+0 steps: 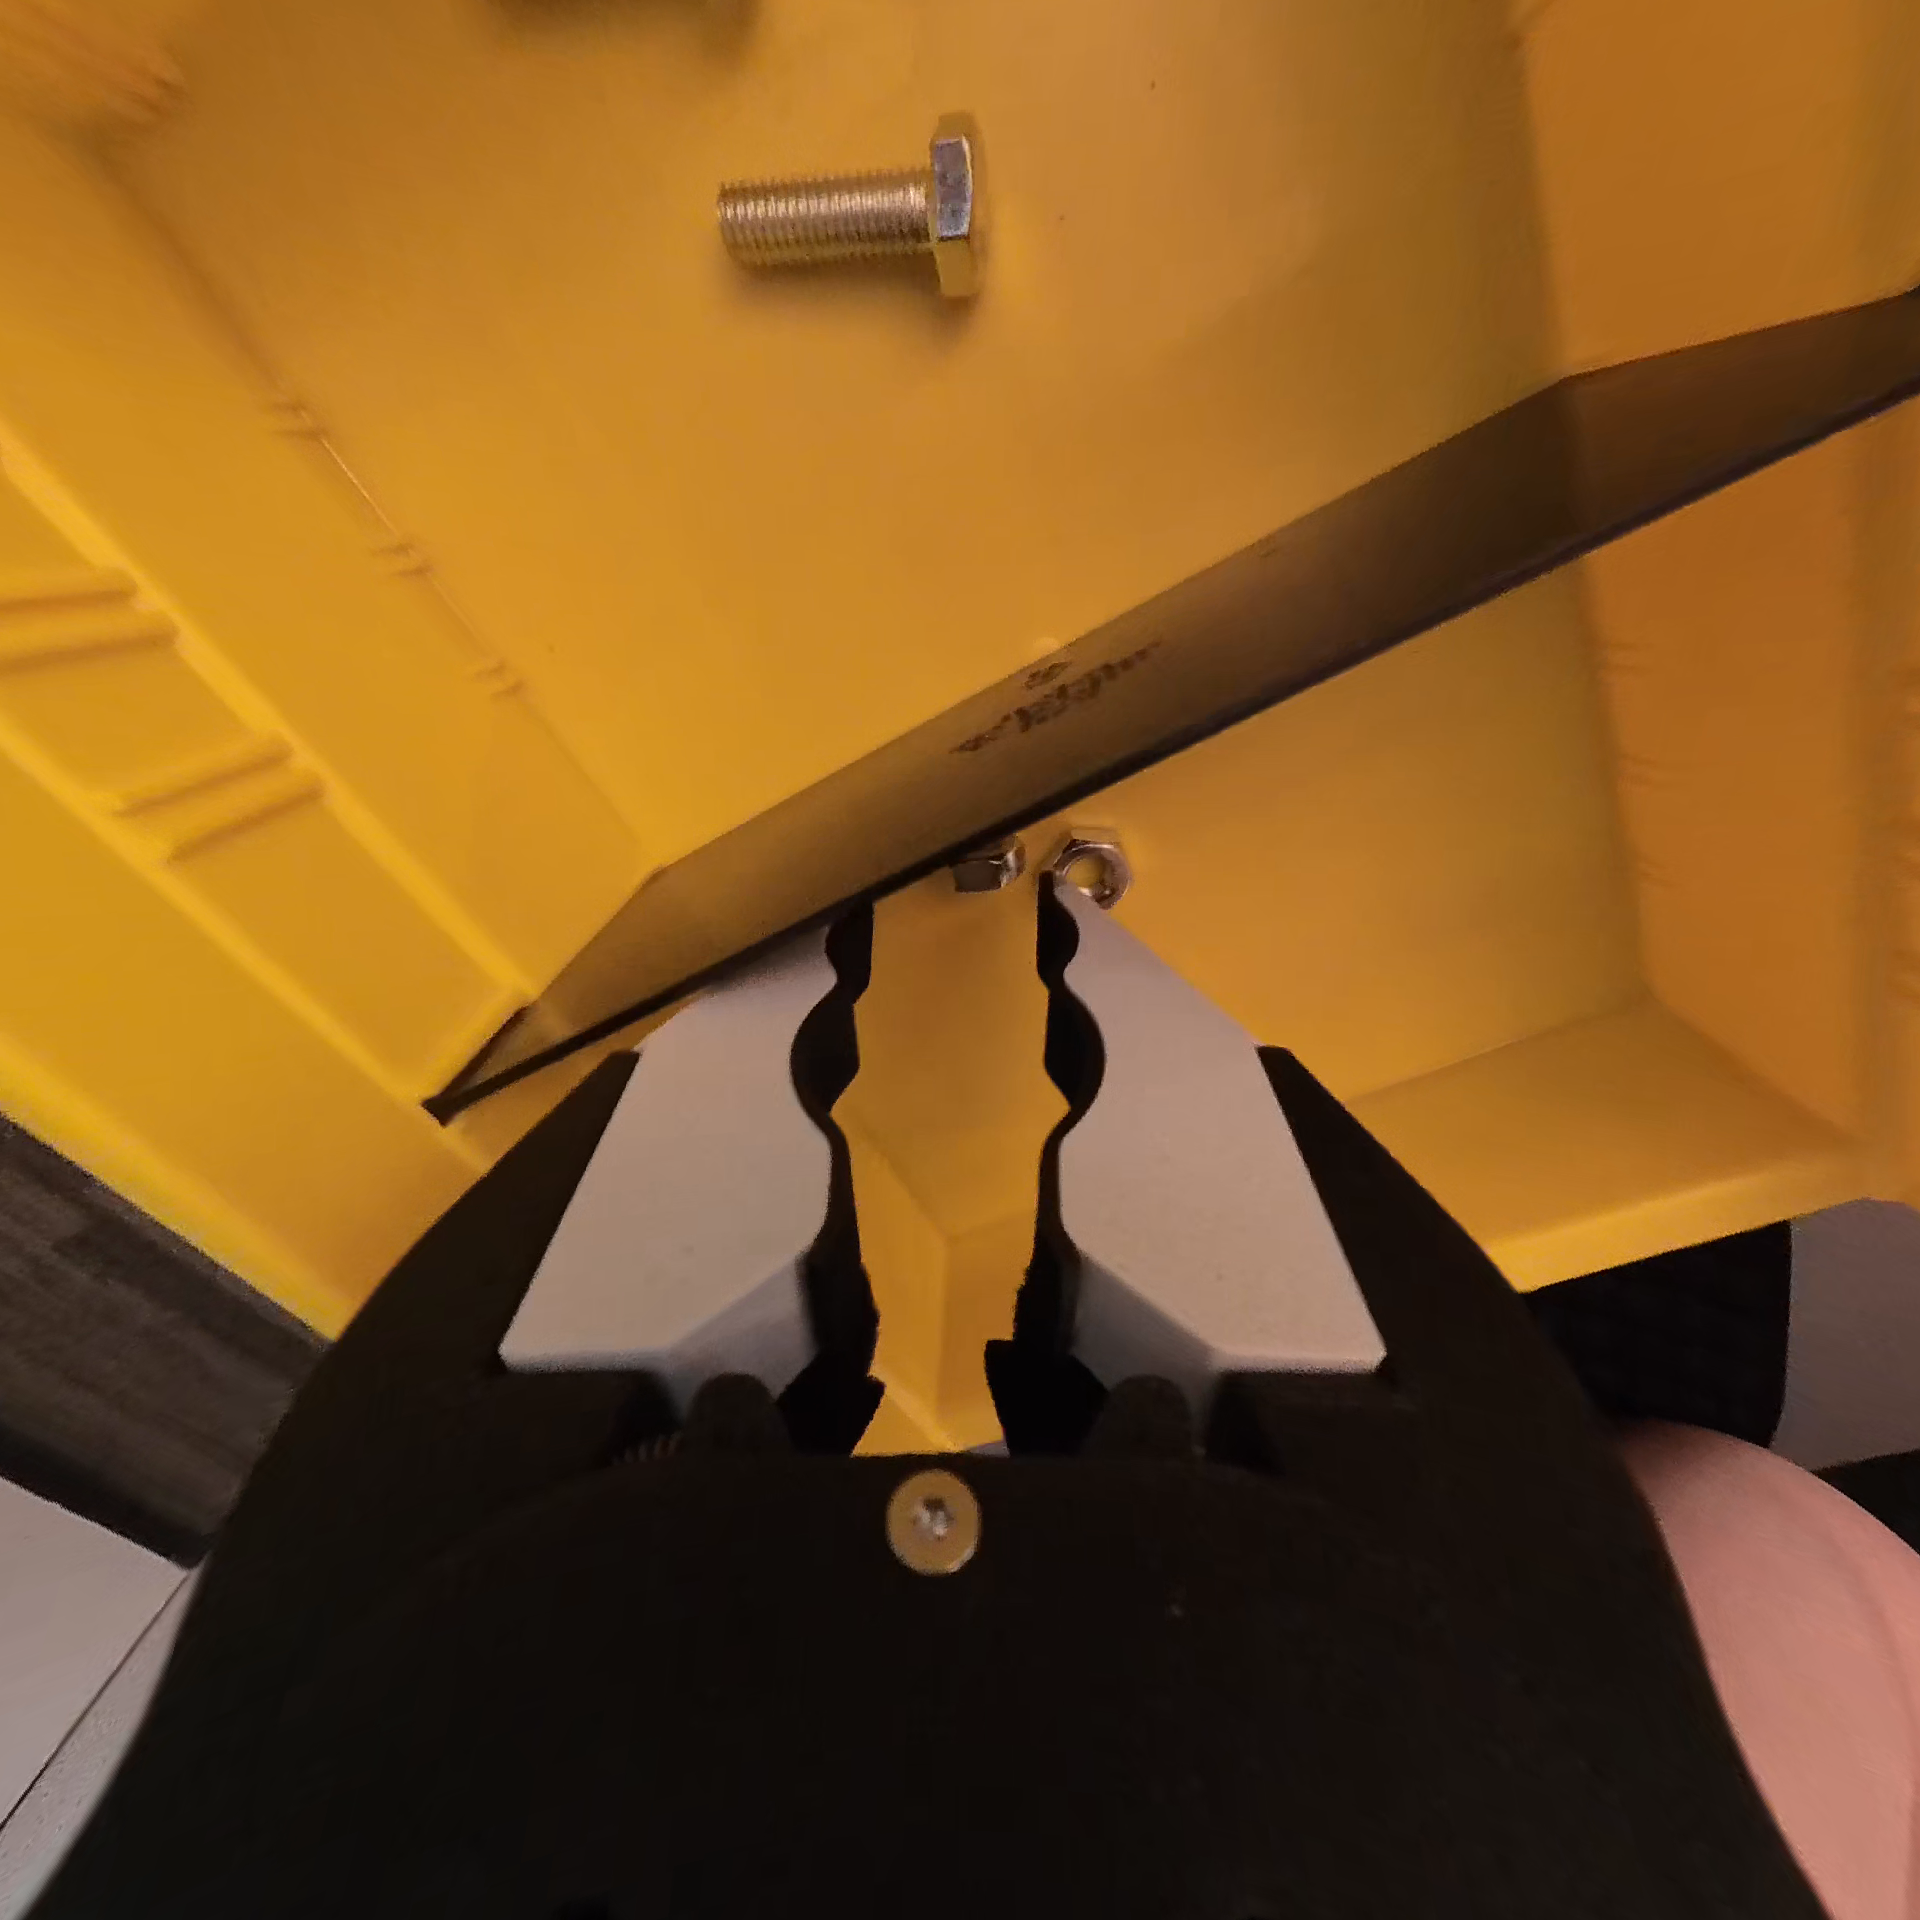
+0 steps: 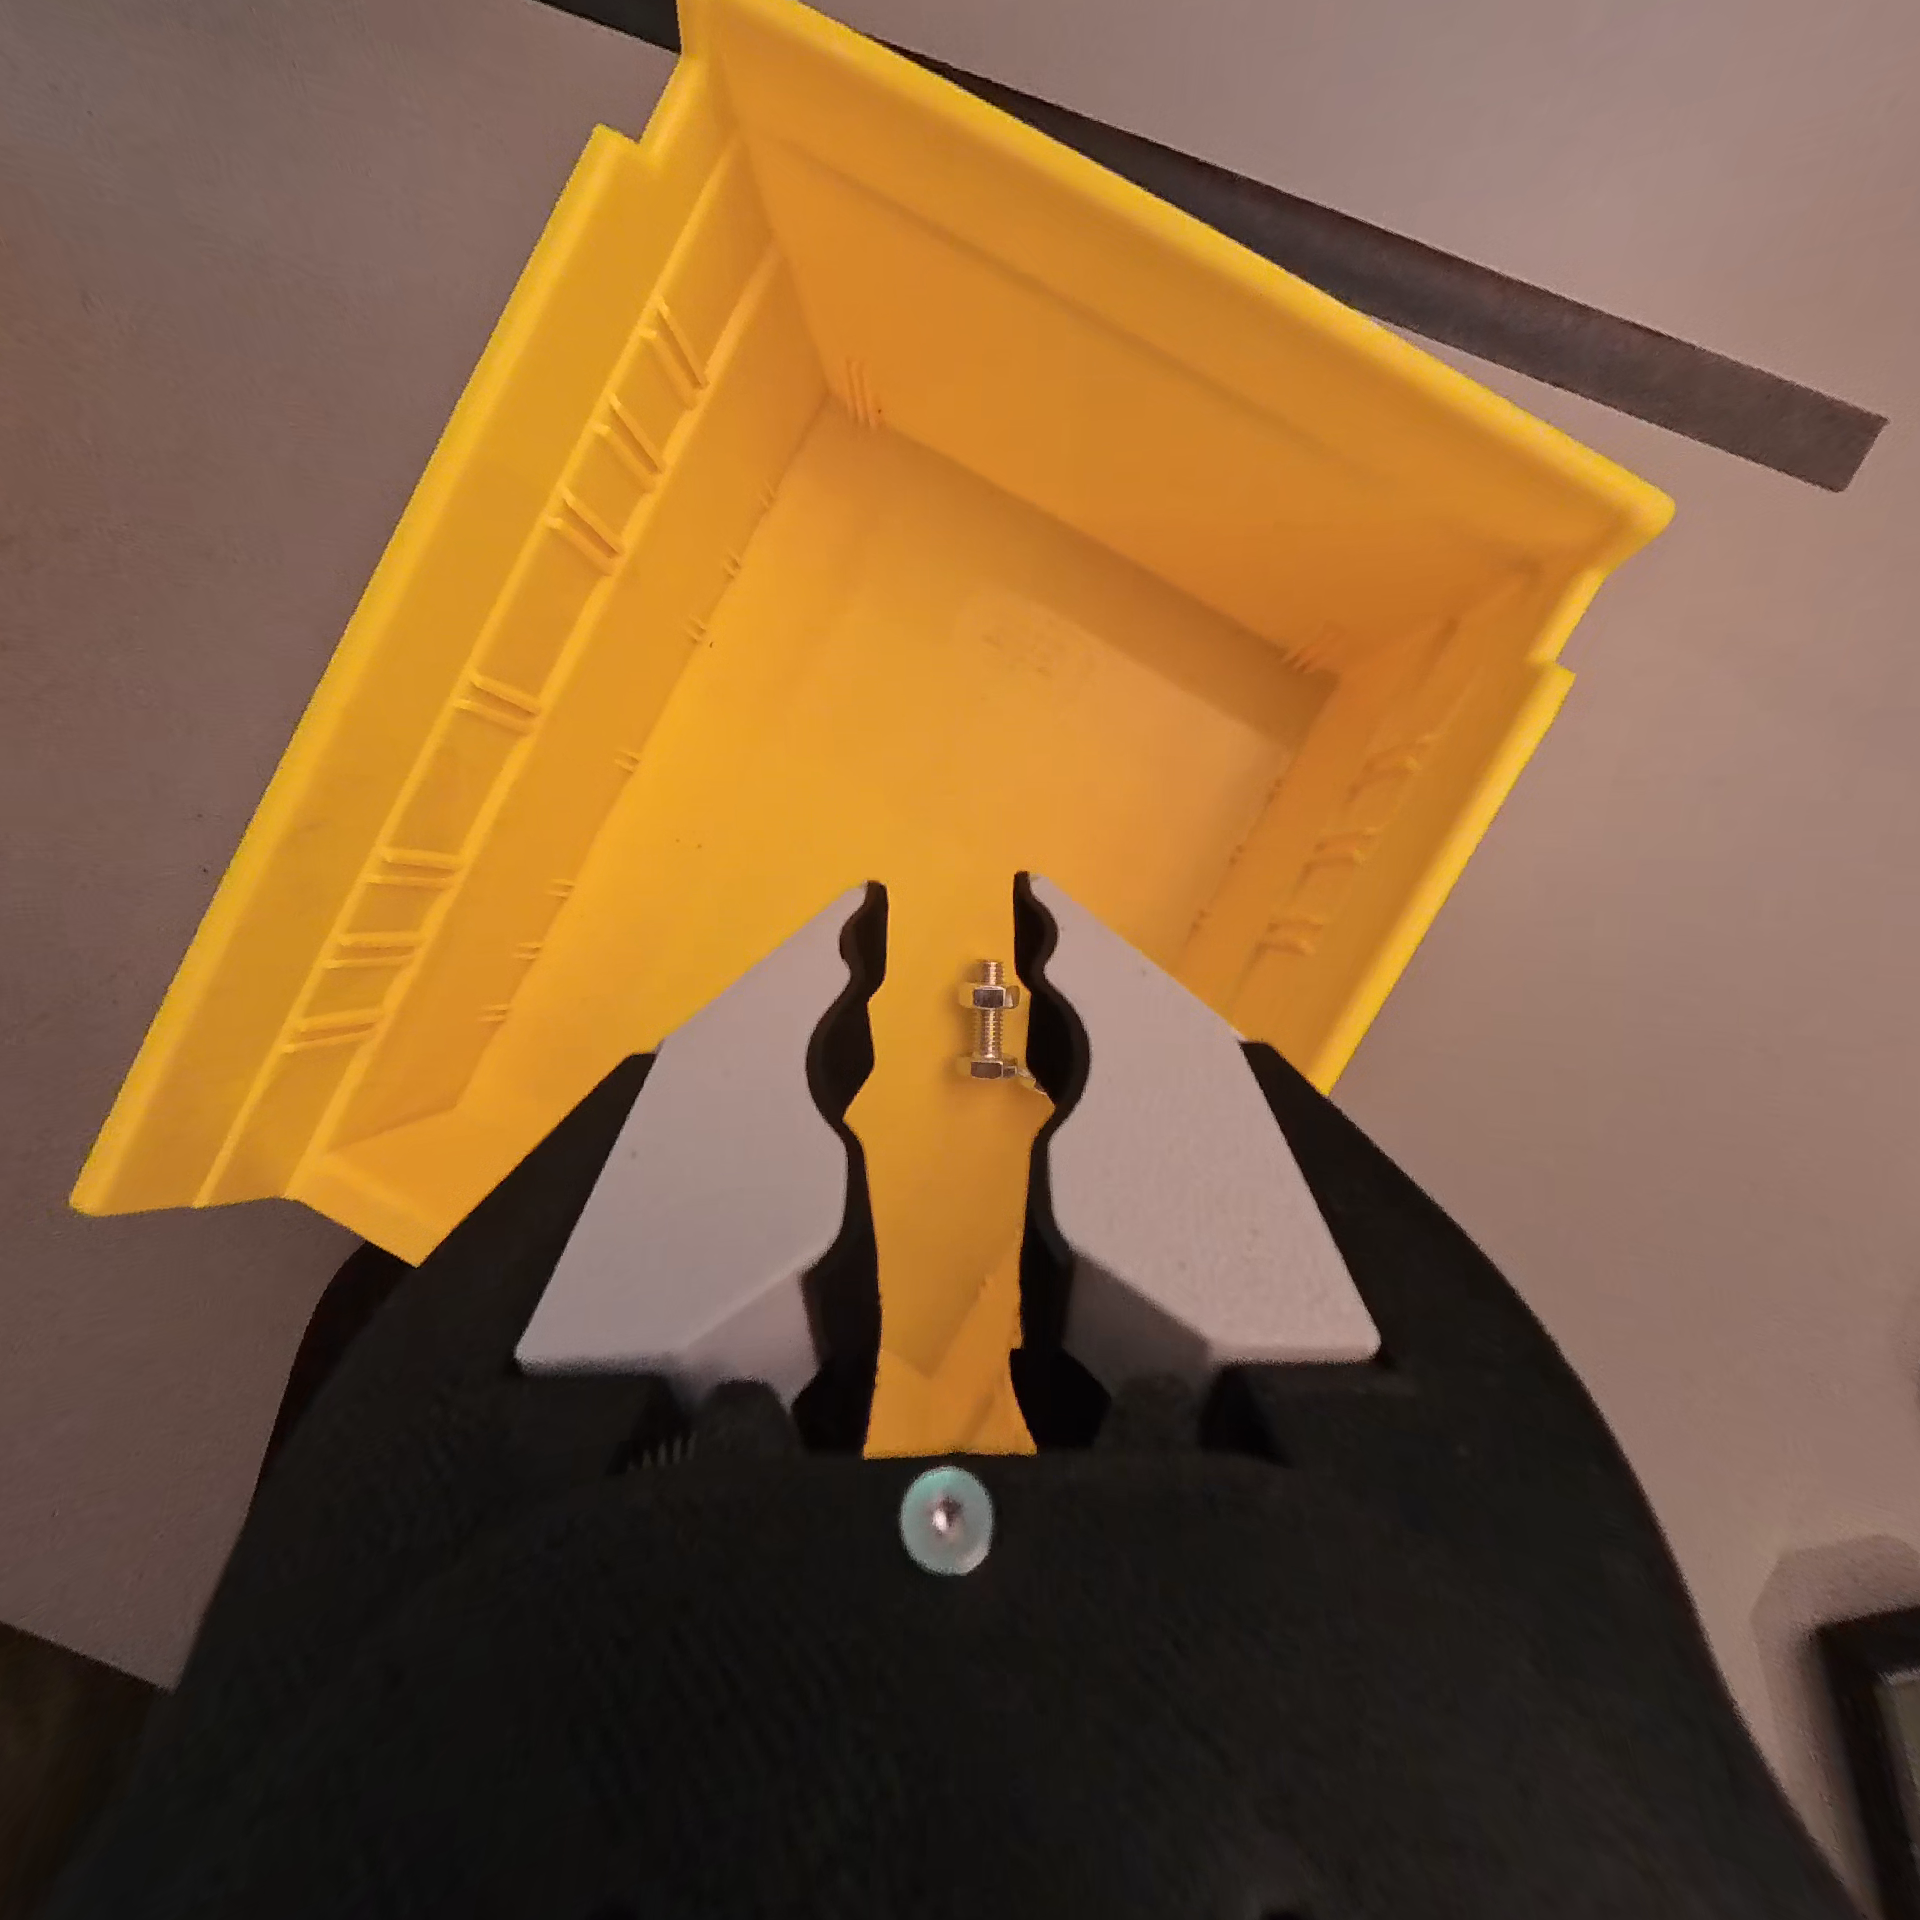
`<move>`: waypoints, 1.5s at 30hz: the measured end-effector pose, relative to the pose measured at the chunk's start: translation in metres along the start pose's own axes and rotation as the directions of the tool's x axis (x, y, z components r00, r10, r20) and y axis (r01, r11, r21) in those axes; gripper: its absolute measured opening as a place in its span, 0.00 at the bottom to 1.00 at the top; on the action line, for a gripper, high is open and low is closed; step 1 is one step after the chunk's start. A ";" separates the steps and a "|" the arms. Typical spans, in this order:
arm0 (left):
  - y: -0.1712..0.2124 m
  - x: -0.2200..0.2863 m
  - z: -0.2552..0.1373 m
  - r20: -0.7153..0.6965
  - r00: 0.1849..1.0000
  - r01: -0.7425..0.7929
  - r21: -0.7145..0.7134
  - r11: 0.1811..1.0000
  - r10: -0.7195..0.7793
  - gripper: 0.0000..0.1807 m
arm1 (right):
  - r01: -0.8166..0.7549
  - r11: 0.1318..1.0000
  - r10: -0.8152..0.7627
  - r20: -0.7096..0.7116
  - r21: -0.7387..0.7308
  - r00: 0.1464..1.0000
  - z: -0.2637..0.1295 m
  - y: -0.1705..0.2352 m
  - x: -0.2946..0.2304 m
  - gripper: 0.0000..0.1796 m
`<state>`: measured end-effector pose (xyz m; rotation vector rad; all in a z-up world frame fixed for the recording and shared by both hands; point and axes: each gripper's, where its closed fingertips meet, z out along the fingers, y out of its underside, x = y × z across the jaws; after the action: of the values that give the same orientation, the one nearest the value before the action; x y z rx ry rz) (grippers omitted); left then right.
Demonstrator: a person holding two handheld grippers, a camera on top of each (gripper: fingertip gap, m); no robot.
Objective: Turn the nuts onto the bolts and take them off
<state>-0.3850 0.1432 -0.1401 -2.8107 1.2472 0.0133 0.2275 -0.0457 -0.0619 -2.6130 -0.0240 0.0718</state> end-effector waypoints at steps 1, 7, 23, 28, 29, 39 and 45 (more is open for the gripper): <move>-0.001 0.001 0.001 -0.008 1.000 0.006 0.003 1.000 -0.006 0.17 | 0.000 1.000 0.000 -0.001 -0.003 1.000 0.000 0.000 0.000 0.13; 0.000 0.000 0.004 -0.022 0.999 0.027 -0.006 1.000 -0.028 0.16 | 0.006 1.000 -0.006 -0.002 -0.020 1.000 0.002 0.003 0.000 0.13; 0.000 0.003 0.006 -0.057 0.997 0.045 0.002 0.999 -0.045 0.15 | 0.023 0.998 -0.023 -0.007 -0.059 1.000 0.005 0.009 -0.001 0.13; -0.002 0.006 0.004 -0.063 0.998 -0.006 0.027 1.000 0.007 0.16 | 0.025 0.997 -0.026 -0.005 -0.067 1.000 0.006 0.010 -0.001 0.13; -0.003 0.006 0.005 -0.059 0.998 -0.023 0.035 0.999 0.025 0.16 | 0.026 0.997 -0.026 -0.004 -0.068 1.000 0.006 0.010 -0.001 0.13; 0.000 0.002 0.006 -0.048 0.998 -0.044 0.059 0.997 0.047 0.15 | 0.033 0.996 -0.033 -0.004 -0.084 0.999 0.007 0.013 -0.002 0.13; 0.001 0.001 0.010 -0.032 0.997 -0.073 0.062 0.995 0.076 0.15 | 0.036 0.996 -0.036 -0.002 -0.086 0.999 0.008 0.013 -0.002 0.13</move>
<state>-0.3846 0.1424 -0.1503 -2.7230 1.3356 -0.0678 0.2254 -0.0534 -0.0751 -2.6975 -0.0742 0.0542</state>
